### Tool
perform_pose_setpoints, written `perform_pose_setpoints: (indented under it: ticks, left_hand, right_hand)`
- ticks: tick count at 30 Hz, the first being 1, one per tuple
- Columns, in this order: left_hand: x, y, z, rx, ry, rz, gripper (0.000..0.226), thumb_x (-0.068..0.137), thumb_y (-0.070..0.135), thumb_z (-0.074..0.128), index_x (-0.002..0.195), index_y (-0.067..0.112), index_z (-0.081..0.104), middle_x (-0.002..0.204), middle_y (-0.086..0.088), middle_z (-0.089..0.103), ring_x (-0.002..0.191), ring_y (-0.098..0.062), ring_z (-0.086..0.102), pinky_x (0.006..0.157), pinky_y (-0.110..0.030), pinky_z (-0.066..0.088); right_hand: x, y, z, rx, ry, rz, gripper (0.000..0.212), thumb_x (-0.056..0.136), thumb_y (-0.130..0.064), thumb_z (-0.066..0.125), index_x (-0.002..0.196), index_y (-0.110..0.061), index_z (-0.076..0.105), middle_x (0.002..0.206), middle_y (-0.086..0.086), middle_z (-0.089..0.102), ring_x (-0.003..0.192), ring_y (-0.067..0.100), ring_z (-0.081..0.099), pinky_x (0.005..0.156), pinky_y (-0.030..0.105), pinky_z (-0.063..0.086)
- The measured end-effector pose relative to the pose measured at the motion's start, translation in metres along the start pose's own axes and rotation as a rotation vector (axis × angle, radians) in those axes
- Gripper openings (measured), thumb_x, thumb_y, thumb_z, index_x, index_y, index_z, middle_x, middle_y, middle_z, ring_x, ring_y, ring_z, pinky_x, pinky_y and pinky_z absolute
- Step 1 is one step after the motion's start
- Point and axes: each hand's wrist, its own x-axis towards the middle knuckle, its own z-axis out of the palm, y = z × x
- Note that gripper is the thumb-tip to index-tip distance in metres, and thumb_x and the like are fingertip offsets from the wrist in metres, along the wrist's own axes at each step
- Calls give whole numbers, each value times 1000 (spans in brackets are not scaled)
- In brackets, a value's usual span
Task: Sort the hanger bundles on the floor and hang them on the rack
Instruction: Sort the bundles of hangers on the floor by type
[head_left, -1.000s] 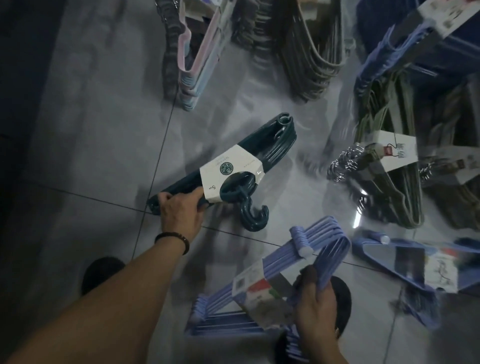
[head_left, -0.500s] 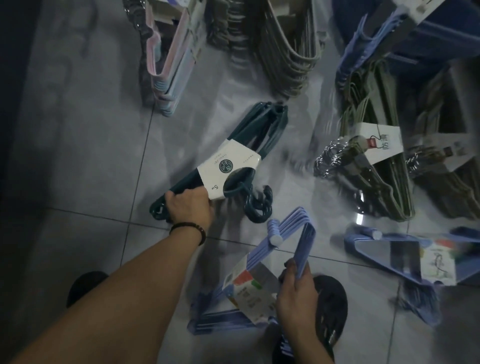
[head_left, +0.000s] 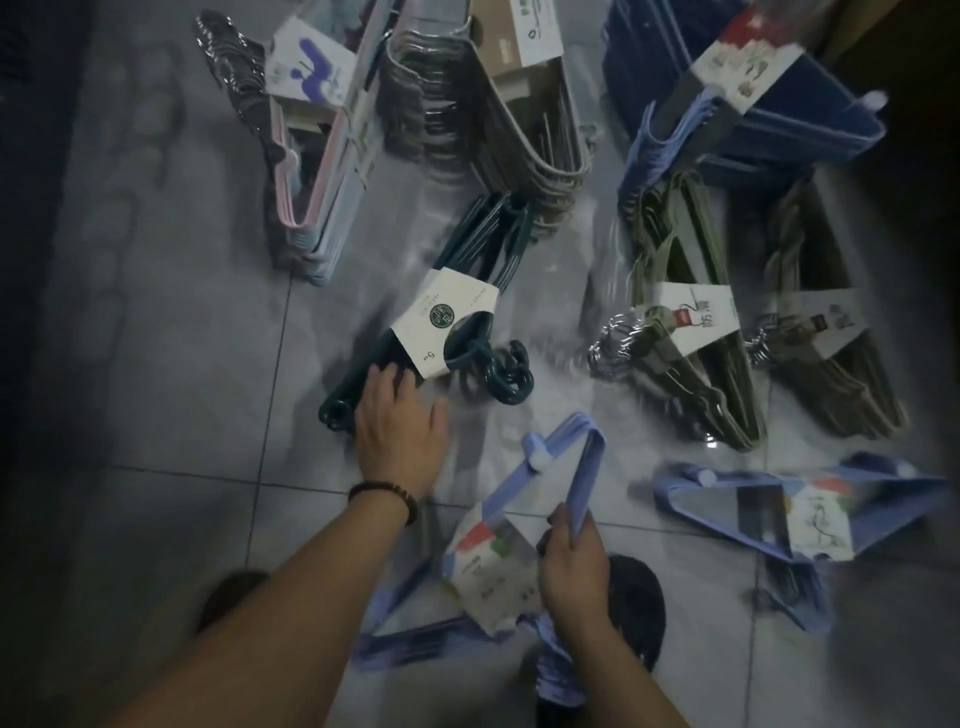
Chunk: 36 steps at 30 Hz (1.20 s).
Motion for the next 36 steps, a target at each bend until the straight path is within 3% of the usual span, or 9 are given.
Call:
perform_pose_setpoints:
  ticks: [2,4,7,12,16,21,28,33,36]
  left_hand:
    - [-45,3,-15,-183,-115,37,48,103,57,51,126,18,67,132,-5,63,127,-24,56,103,-38,47]
    - [-81,9,-34,-466,-461,-65,46,98,68,49,107,28,70,108,9,72,103,-13,68,84,-27,52]
    - [-107,6,-44,-535,-792,-61,40,95,70,57,118,39,63,110,15,74,95,-1,71,78,-25,57]
    - [-122,31,-65,-500,-742,-48,21,100,48,66,112,31,64,98,5,72,74,-12,69,52,-20,49]
    - [-127,62,-74,-519,-667,-70,15,101,42,67,99,28,65,89,2,74,70,-16,69,50,-24,49]
    - [-133,112,-62,-472,-624,-98,24,97,50,70,95,26,74,88,4,80,83,-20,77,77,-47,64]
    - [-187,230,-5,-405,-709,-75,34,100,47,67,95,14,75,72,-5,70,46,-16,48,40,-22,35]
    - [-218,313,34,-271,-785,-25,52,100,65,54,95,18,75,74,-4,72,52,-17,58,44,-24,45]
    - [-217,351,58,-63,-902,173,44,100,63,56,119,26,70,106,-3,73,79,-17,65,68,-28,52]
  right_hand:
    - [-3,-10,-9,14,-4,1,40,110,-43,40,88,-14,55,75,13,64,65,29,61,62,43,50]
    - [-6,-25,-21,29,-23,12,42,110,-44,40,87,-12,55,79,16,66,69,33,63,61,38,47]
    - [-10,-48,-40,10,-105,38,44,110,-46,38,94,-12,59,91,21,70,81,39,66,65,38,47]
    - [-28,-67,-80,67,-290,139,53,104,-62,43,115,-12,57,102,14,71,89,29,70,69,37,52]
    - [-36,-55,-128,52,-366,18,63,95,-76,43,116,-21,68,113,3,73,105,22,69,99,46,53]
    - [-42,-3,-199,102,-372,26,46,102,-56,55,112,-14,71,104,5,74,96,18,70,85,37,56]
    - [-45,114,-287,231,-307,87,28,100,-53,61,109,-28,71,109,-4,72,93,9,70,79,26,56]
    - [-31,174,-343,256,-293,97,32,104,-48,56,130,-30,62,121,-6,66,97,2,66,80,20,56]
    - [-9,201,-362,79,-279,58,24,106,-31,57,130,-27,59,118,0,66,100,14,65,82,28,51]
